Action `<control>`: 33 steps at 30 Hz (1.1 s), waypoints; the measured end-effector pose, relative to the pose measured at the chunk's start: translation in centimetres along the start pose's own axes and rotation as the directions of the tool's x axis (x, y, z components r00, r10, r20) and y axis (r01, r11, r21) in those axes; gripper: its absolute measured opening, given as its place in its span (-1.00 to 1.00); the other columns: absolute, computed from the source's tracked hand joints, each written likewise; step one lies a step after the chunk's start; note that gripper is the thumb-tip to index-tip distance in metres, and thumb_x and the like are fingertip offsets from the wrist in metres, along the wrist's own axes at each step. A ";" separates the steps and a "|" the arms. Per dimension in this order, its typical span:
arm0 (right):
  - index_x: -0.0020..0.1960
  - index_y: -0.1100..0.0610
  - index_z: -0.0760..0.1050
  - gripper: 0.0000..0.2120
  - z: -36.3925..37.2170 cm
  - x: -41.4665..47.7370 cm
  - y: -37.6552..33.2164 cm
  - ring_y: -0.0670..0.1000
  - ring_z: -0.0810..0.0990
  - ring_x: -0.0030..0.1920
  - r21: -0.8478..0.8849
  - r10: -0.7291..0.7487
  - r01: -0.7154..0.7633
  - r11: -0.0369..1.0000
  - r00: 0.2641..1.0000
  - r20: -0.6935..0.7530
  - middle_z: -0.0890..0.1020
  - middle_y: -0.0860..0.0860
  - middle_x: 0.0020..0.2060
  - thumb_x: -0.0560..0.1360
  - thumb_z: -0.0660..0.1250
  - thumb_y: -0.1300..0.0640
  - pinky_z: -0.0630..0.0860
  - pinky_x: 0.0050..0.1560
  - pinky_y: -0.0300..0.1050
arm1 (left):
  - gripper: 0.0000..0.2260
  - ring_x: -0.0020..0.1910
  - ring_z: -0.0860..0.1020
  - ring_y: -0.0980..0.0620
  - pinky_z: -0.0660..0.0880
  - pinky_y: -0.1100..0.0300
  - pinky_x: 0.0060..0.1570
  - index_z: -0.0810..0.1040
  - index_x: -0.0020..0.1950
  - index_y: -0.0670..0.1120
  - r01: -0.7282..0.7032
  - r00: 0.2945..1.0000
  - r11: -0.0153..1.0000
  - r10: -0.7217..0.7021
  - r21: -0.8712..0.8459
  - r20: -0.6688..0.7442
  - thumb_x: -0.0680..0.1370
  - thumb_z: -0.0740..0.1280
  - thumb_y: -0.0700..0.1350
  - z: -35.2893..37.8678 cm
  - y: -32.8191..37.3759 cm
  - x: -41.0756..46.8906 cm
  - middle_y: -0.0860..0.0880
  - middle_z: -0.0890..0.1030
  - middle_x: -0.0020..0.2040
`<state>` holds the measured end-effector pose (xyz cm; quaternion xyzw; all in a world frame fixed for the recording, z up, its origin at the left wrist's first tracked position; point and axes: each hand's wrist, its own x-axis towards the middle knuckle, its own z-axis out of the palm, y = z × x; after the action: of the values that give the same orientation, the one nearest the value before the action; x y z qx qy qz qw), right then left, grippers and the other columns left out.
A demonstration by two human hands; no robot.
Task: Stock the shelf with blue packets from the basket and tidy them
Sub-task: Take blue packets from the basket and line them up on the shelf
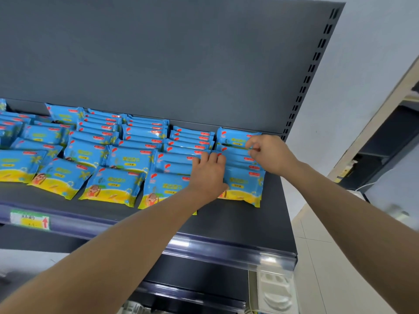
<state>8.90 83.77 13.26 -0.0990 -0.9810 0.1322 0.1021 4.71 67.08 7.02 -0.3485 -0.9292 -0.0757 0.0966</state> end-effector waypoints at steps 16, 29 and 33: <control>0.20 0.11 0.51 -0.74 -0.8 -0.3 -8.8 0.12 0.54 0.15 0.041 -0.199 0.197 0.979 0.979 0.050 0.59 0.09 0.14 0.52 0.28 0.15 0.42 0.21 0.05 | -0.56 0.24 0.32 -0.06 0.06 0.15 0.27 0.36 0.32 -0.07 -0.024 0.987 0.999 0.017 -0.043 -0.163 0.47 0.37 -0.04 -9.0 -8.2 -5.0 -0.04 0.41 0.20; 0.27 0.07 0.45 -0.67 1.6 -0.6 -17.0 0.13 0.49 0.23 -0.148 -0.149 0.171 0.974 0.978 0.148 0.54 0.09 0.23 0.51 0.29 0.07 0.42 0.22 0.02 | -0.60 0.25 0.33 -0.03 0.08 0.18 0.26 0.37 0.32 -0.06 -0.102 0.992 0.995 0.100 -0.022 -0.075 0.50 0.32 -0.03 -10.1 -15.3 -10.8 -0.03 0.42 0.23; 0.27 0.08 0.45 -0.67 2.1 -1.1 -19.9 0.13 0.48 0.23 -0.184 -0.156 0.176 0.967 0.981 0.118 0.54 0.09 0.22 0.52 0.28 0.06 0.39 0.20 -0.02 | -0.59 0.26 0.33 -0.03 0.09 0.19 0.26 0.38 0.31 -0.06 -0.143 0.987 0.989 0.139 -0.036 -0.080 0.49 0.33 -0.03 -10.5 -17.9 -12.3 -0.03 0.42 0.22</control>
<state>6.19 64.21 16.65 -0.0190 -0.9980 0.0319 0.0521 3.26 43.71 13.00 -0.4121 -0.8961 -0.1012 0.1302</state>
